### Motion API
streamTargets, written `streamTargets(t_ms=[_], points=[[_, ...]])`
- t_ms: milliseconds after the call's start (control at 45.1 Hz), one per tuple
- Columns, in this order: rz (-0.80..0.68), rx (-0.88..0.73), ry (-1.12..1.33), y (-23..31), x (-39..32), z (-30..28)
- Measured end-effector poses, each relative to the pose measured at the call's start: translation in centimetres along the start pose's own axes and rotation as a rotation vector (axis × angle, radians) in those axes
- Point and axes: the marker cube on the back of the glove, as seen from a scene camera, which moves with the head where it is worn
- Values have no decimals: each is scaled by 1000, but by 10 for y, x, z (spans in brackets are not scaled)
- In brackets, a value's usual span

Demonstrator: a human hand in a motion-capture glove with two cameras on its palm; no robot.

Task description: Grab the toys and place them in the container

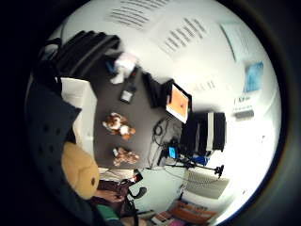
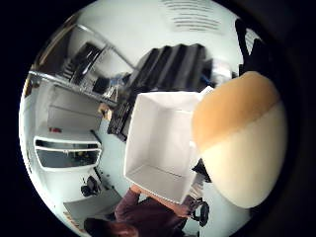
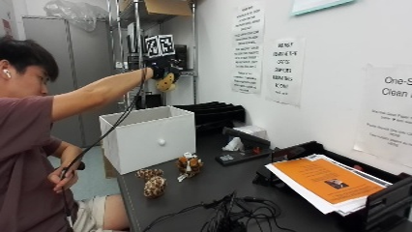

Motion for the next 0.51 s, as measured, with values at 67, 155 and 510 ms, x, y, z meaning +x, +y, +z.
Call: streamTargets(t_ms=[67,155,510], points=[[-63,-9,-10,-13,-41,6],[-123,-16,-29,-22,-78,14],[-296,-51,-187,-24,-128,57]])
